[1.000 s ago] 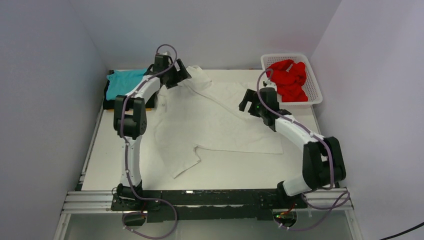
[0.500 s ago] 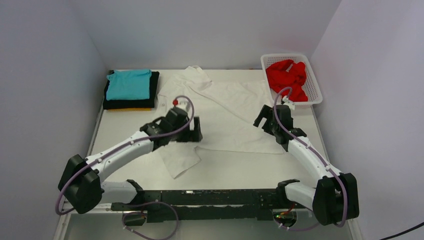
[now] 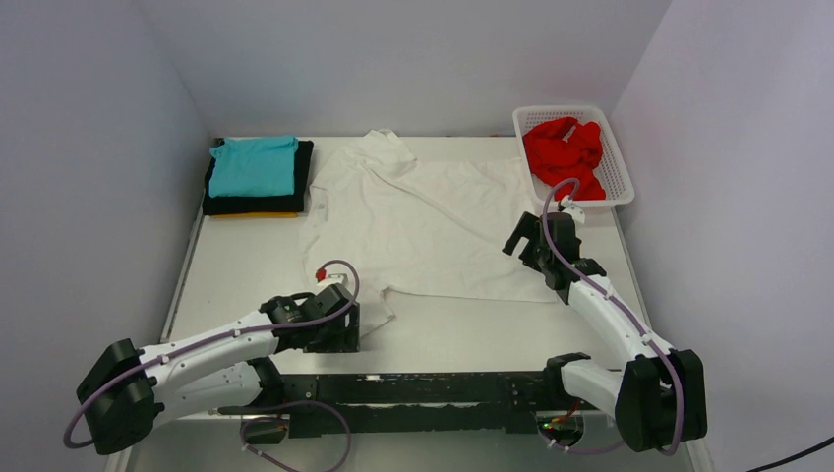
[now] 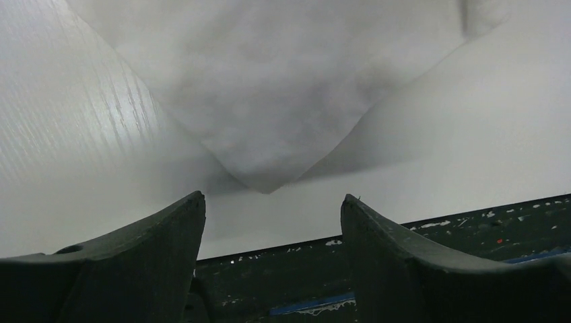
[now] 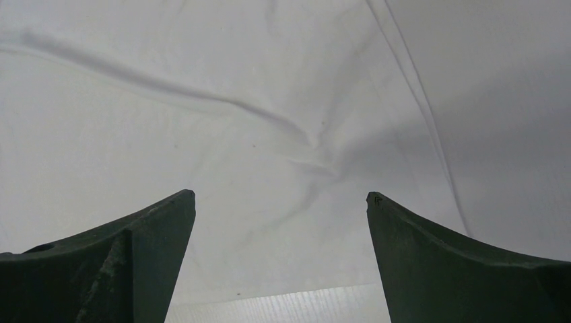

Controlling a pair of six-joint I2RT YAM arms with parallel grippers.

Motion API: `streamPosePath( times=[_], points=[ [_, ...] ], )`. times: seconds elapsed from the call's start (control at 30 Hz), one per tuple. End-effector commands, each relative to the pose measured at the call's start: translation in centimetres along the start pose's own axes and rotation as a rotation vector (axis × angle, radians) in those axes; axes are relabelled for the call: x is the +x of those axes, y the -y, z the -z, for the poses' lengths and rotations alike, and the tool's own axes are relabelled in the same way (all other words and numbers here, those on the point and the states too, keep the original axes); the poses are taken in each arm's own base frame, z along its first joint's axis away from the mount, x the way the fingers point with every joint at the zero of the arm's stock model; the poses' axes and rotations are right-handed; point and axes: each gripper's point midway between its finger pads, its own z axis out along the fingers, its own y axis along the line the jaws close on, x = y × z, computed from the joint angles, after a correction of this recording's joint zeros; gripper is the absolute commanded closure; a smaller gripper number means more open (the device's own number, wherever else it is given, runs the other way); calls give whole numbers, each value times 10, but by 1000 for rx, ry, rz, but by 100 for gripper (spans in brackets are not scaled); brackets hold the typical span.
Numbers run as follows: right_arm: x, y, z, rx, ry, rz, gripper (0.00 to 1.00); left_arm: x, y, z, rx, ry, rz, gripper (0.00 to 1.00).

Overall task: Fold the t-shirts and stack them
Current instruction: Grab the side of the flattened tshirt closest away from the robot with both arms

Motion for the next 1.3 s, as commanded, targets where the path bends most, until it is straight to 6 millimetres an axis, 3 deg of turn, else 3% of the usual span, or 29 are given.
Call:
streamPosePath(
  times=[0.0,0.2,0.37,0.43,0.5,0.53,0.73,0.9,1.0,1.27],
  points=[
    [-7,4,2,14,33,-18,0,4,5,-4,7,-10,28,28],
    [-8,8,1,32,40,-28,0,2,-9,-19,-106,-5,34,39],
    [-10,19,1,88,39,-51,0,0,2,-33,-77,-2,50,55],
    [-9,26,1,122,40,-77,0,0,4,-40,-71,1,58,66],
    [-6,34,3,154,34,-107,0,-2,6,-43,-79,7,70,92],
    [-3,39,5,170,28,-122,0,-4,7,-44,-83,8,70,100],
    [19,86,21,329,-22,-211,0,-9,-3,-37,-135,31,50,100],
    [52,111,28,424,-78,-259,3,-4,-10,-33,-136,33,57,100],
    [68,111,22,406,-103,-297,7,-2,-14,-31,-144,30,56,100],
    [77,106,8,362,-123,-311,35,-4,-14,-31,-119,51,49,100]
  ],
)
